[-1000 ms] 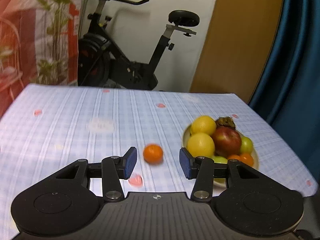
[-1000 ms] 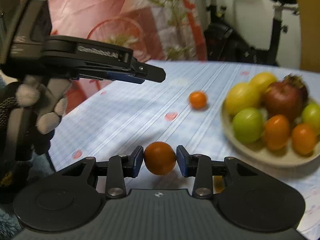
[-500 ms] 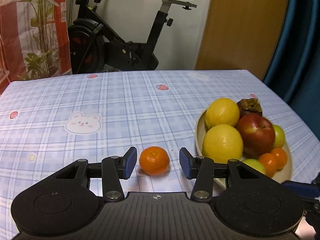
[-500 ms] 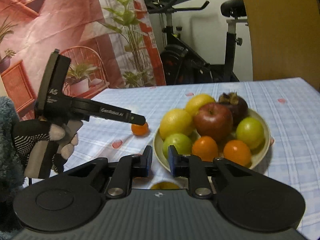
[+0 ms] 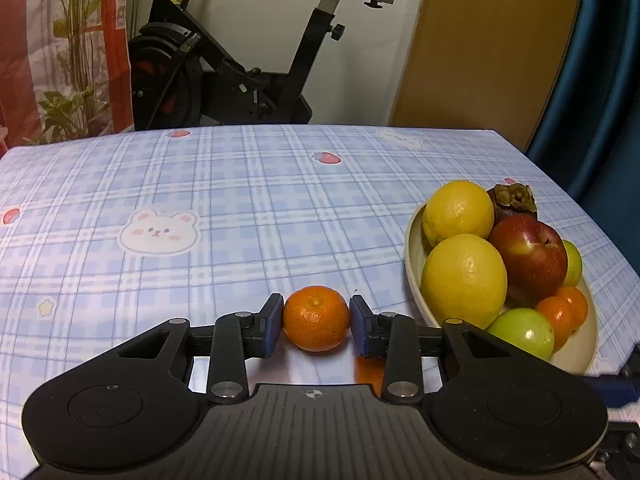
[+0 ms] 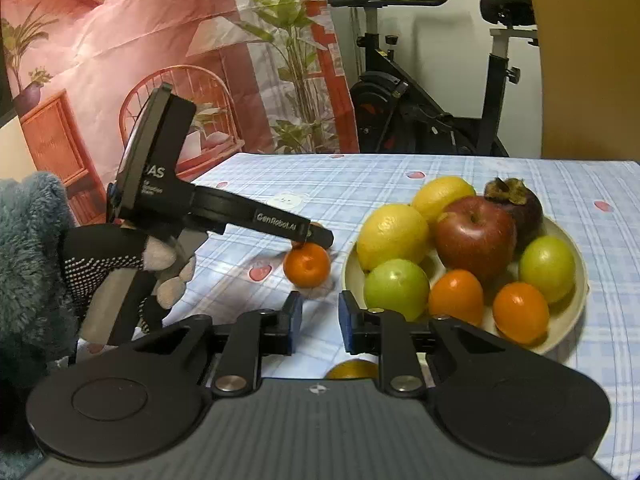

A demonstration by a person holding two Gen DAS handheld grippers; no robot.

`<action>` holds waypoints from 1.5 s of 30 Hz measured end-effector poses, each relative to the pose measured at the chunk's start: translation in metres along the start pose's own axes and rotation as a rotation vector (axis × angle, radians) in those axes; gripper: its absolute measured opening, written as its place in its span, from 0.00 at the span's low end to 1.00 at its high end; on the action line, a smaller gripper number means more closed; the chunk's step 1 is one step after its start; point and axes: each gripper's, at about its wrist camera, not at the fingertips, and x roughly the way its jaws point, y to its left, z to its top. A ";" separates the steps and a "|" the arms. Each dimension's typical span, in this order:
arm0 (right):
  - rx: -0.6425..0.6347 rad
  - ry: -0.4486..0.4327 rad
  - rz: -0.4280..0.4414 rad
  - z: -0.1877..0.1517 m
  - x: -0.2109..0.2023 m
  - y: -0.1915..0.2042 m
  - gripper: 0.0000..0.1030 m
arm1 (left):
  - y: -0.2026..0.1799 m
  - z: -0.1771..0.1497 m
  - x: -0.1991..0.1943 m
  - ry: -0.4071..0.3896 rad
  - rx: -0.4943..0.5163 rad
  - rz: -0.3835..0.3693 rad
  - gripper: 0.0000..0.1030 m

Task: Organize fruits
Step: 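Lift the tangerine with the left gripper and carry it over the plate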

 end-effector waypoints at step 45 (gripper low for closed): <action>-0.320 0.125 -0.002 0.023 0.073 0.031 0.38 | 0.029 -0.037 -0.061 -0.080 -0.080 -0.108 0.36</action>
